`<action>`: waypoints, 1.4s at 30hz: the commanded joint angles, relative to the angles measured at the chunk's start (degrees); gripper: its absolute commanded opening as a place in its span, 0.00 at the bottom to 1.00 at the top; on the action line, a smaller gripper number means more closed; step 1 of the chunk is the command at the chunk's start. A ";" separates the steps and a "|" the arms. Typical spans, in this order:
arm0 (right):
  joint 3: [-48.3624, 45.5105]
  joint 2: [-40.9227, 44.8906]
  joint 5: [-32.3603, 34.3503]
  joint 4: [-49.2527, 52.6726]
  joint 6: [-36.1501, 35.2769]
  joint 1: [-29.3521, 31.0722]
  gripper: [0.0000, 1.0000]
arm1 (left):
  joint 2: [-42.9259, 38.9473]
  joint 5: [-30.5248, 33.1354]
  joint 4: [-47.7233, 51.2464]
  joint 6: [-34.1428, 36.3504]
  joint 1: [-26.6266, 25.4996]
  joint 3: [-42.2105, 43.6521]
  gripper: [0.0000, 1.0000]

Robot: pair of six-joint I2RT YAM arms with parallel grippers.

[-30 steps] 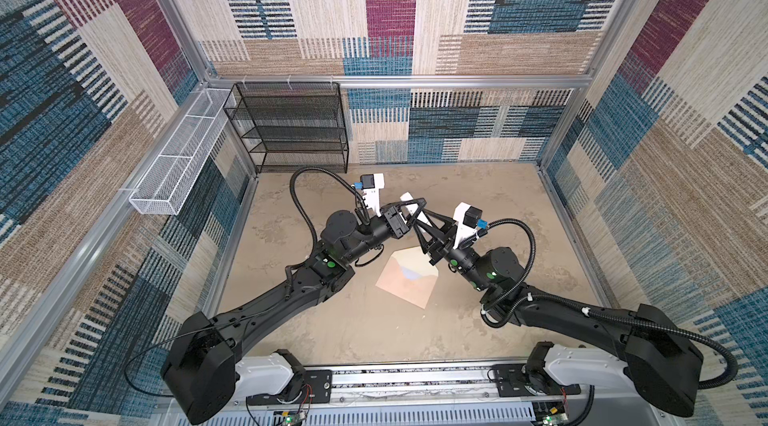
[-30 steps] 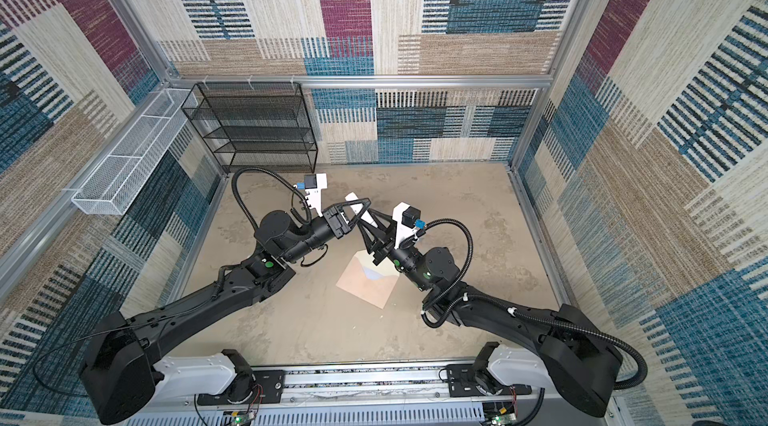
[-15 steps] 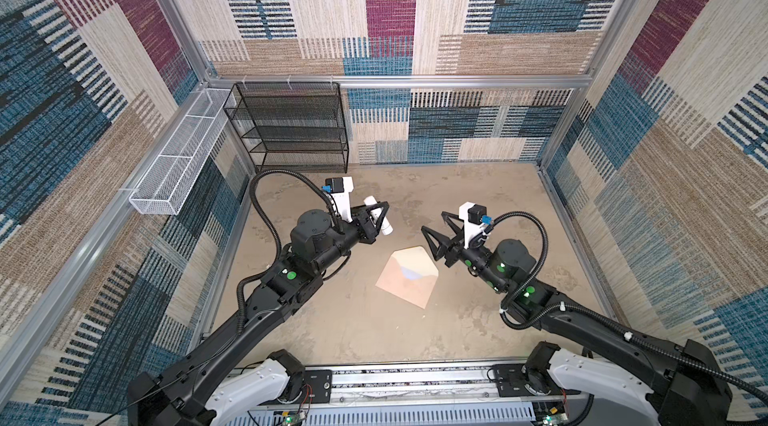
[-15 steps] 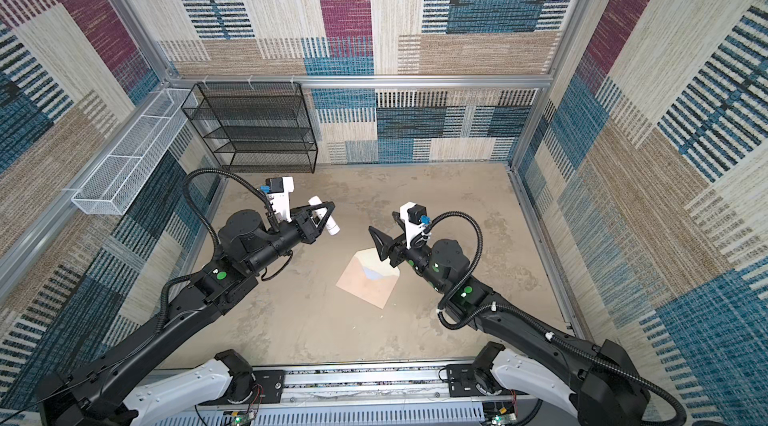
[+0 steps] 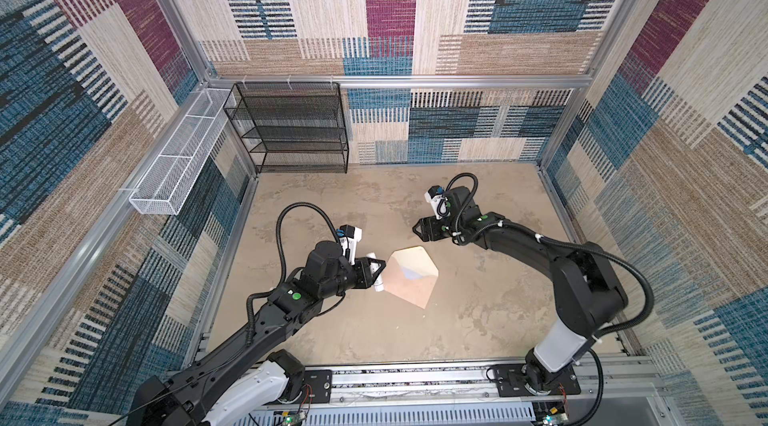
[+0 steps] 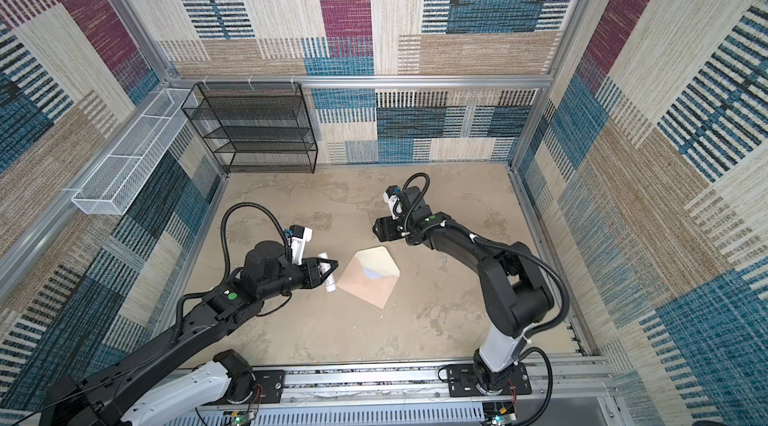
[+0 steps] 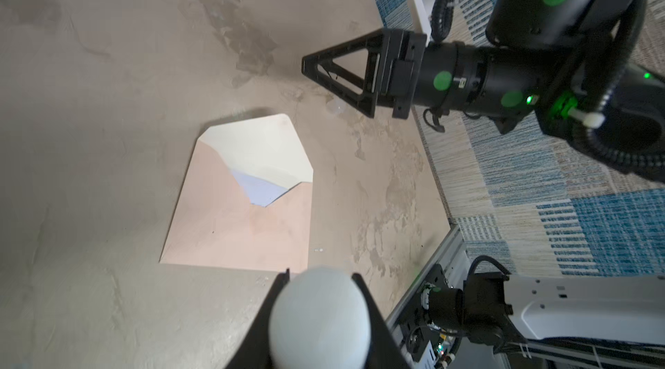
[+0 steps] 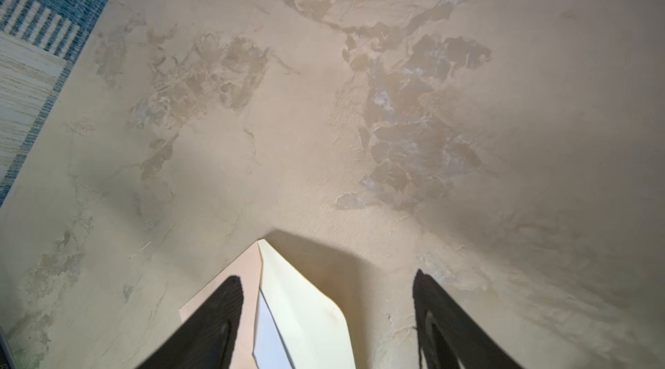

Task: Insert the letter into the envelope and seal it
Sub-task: 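Lower the open right gripper to the edge of the white flap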

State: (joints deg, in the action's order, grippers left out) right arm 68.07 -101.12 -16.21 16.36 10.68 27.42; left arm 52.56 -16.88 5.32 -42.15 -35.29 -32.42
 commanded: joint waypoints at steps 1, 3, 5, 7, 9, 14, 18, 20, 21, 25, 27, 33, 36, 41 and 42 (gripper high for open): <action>2.69 -3.78 -4.59 4.49 -1.17 0.05 0.82 | -0.91 -2.47 -2.71 -4.54 0.09 2.89 0.17; 3.35 -5.68 -5.75 5.19 -1.36 0.09 0.82 | -1.54 -2.74 -2.66 -5.06 0.05 4.45 0.18; 3.41 -6.68 -7.25 5.44 -1.62 0.08 0.82 | -2.25 -2.71 -2.14 -5.14 0.04 5.40 0.18; 2.99 -7.11 -9.20 5.59 -1.55 0.09 0.80 | -2.88 -2.32 -1.25 -4.88 0.04 5.66 0.18; 2.77 -7.41 -10.13 6.25 -1.65 0.09 0.76 | -3.08 -2.27 -0.51 -4.37 0.11 5.58 0.19; 1.13 -6.65 -10.75 6.87 -1.98 0.09 0.65 | -2.38 -2.45 0.13 -3.58 0.15 4.57 0.19; -0.13 -6.43 -9.84 7.45 -1.67 0.09 0.50 | -1.64 -2.63 0.48 -2.94 0.14 3.88 0.19; -0.83 -6.37 -9.83 7.51 -1.50 0.09 0.43 | -1.24 -2.67 0.68 -2.52 0.14 3.61 0.19; -1.39 -6.16 -9.70 7.22 -1.16 0.09 0.40 | -1.16 -2.69 0.83 -2.40 0.21 3.49 0.19; -3.39 -4.38 -7.92 6.72 -0.11 0.09 0.31 | -0.92 -2.36 1.18 -1.86 0.33 3.10 0.19; -4.87 -3.08 -6.55 6.34 0.75 0.09 0.27 | -0.50 -2.36 1.53 -1.49 0.46 2.81 0.19; -11.85 3.34 -3.52 2.52 6.21 0.09 0.12 | 1.47 -2.96 1.06 -0.44 1.27 1.94 0.19; -16.07 7.56 -2.87 -0.22 9.89 0.09 0.07 | 3.38 -3.71 -0.09 -0.17 1.70 1.41 0.19; -23.35 16.29 1.63 -2.32 16.93 0.09 0.04 | 7.52 -4.20 -2.87 -0.01 2.07 0.39 0.19; -24.78 18.22 2.63 -2.77 18.62 0.17 0.04 | 8.54 -4.19 -3.45 -0.11 2.07 0.22 0.19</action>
State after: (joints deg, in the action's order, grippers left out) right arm 45.78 -86.06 -17.43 16.93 22.79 27.53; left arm 59.46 -20.12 5.17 -43.70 -33.39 -31.44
